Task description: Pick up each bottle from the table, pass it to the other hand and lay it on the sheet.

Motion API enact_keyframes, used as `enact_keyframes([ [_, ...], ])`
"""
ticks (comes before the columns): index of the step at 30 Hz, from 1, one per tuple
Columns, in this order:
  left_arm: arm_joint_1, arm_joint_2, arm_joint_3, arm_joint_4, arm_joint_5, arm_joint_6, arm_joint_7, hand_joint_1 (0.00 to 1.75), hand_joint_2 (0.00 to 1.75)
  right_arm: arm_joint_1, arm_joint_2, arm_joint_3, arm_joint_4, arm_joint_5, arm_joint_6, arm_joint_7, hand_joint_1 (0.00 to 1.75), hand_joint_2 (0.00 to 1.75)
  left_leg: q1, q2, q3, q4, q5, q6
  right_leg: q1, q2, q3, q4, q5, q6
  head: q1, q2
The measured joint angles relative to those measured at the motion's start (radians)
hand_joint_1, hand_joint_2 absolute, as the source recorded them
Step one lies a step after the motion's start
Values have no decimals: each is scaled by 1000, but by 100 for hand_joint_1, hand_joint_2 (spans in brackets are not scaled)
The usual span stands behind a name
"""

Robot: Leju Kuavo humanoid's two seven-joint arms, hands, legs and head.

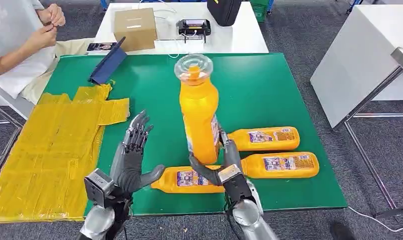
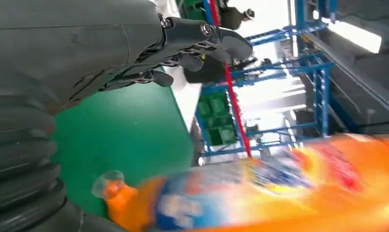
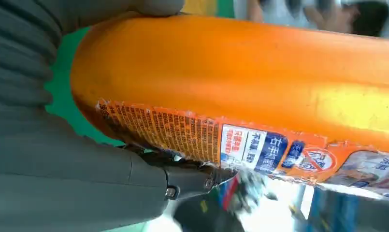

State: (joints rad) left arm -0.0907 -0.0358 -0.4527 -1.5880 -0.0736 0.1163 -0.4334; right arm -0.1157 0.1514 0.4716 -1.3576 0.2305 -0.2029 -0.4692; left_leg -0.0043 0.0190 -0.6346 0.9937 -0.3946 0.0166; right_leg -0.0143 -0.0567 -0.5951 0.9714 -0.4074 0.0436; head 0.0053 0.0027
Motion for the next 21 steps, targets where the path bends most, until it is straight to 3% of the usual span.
enact_keyframes([
  [6,-36,3,-49,-13,6,3,5,0,175,-41,12,181,137,88,4,-9,175,175,0,0,0,0,0,0,0,0,0,0,0,0,0,0],
  [13,-43,16,-59,-13,13,1,-3,0,175,-89,13,254,211,122,-32,5,175,175,0,1,0,0,0,0,0,1,-1,0,0,0,0,0],
  [14,-43,18,-60,-13,13,0,-3,94,175,-95,12,261,218,137,-44,6,175,175,0,1,0,0,0,0,0,1,-1,0,0,0,0,0],
  [15,-43,21,-60,-11,13,-1,-3,175,175,-100,11,267,223,150,-56,6,175,175,0,1,0,0,0,0,0,1,-1,0,0,0,0,0],
  [21,-46,26,-60,2,13,-13,0,175,175,-110,5,284,241,197,-121,13,175,175,0,1,0,0,0,0,0,1,-1,0,0,0,0,0],
])
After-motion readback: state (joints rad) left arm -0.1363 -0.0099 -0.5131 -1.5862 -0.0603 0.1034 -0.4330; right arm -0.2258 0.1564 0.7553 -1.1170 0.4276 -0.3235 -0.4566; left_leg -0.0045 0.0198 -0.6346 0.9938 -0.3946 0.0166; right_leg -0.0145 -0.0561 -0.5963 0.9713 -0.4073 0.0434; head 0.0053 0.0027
